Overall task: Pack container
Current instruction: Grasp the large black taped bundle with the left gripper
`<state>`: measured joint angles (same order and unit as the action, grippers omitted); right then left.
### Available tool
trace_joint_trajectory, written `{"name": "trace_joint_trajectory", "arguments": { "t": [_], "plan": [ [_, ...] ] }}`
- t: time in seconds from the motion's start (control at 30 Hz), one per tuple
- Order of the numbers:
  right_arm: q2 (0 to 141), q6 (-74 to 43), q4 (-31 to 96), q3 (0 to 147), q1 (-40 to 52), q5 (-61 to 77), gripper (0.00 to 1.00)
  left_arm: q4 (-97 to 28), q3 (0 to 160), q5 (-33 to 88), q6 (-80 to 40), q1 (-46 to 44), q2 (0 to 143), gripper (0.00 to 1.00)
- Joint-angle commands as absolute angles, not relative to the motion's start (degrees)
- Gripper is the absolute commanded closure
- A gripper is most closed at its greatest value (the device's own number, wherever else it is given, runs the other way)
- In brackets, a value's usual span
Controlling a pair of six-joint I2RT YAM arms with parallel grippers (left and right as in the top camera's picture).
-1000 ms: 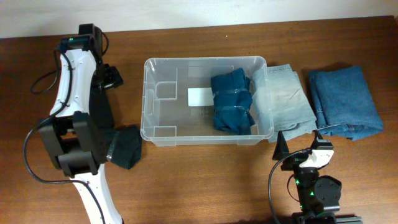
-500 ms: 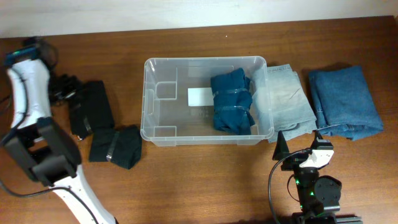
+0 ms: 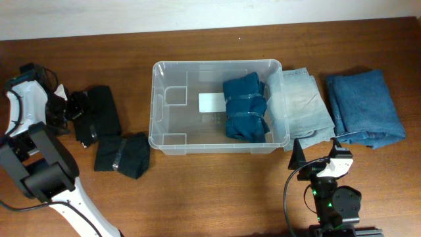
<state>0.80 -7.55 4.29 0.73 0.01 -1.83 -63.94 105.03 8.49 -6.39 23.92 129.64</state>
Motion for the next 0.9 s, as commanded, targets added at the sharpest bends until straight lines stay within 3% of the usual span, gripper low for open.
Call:
{"name": "trace_joint_trajectory", "arguments": {
  "t": [0.0, 0.53, 0.77, 0.87],
  "plan": [
    [0.3, -7.9, 4.5, 0.3, 0.4, -1.7, 0.02, -62.2, 100.9, 7.8, -4.9, 24.3, 129.6, 0.01],
    [0.3, -7.9, 4.5, 0.3, 0.4, -1.7, 0.02, -55.9, 94.7, 9.8, -4.9, 24.3, 129.6, 0.02],
    [0.3, -7.9, 4.5, 0.3, 0.4, -1.7, 0.02, -55.0, 93.3, 10.4, -4.9, 24.3, 129.6, 0.38],
    [0.3, -7.9, 4.5, 0.3, 0.4, -1.7, 0.02, -56.1, 94.3, 12.1, -4.9, 24.6, 129.5, 0.49]
  ]
}}
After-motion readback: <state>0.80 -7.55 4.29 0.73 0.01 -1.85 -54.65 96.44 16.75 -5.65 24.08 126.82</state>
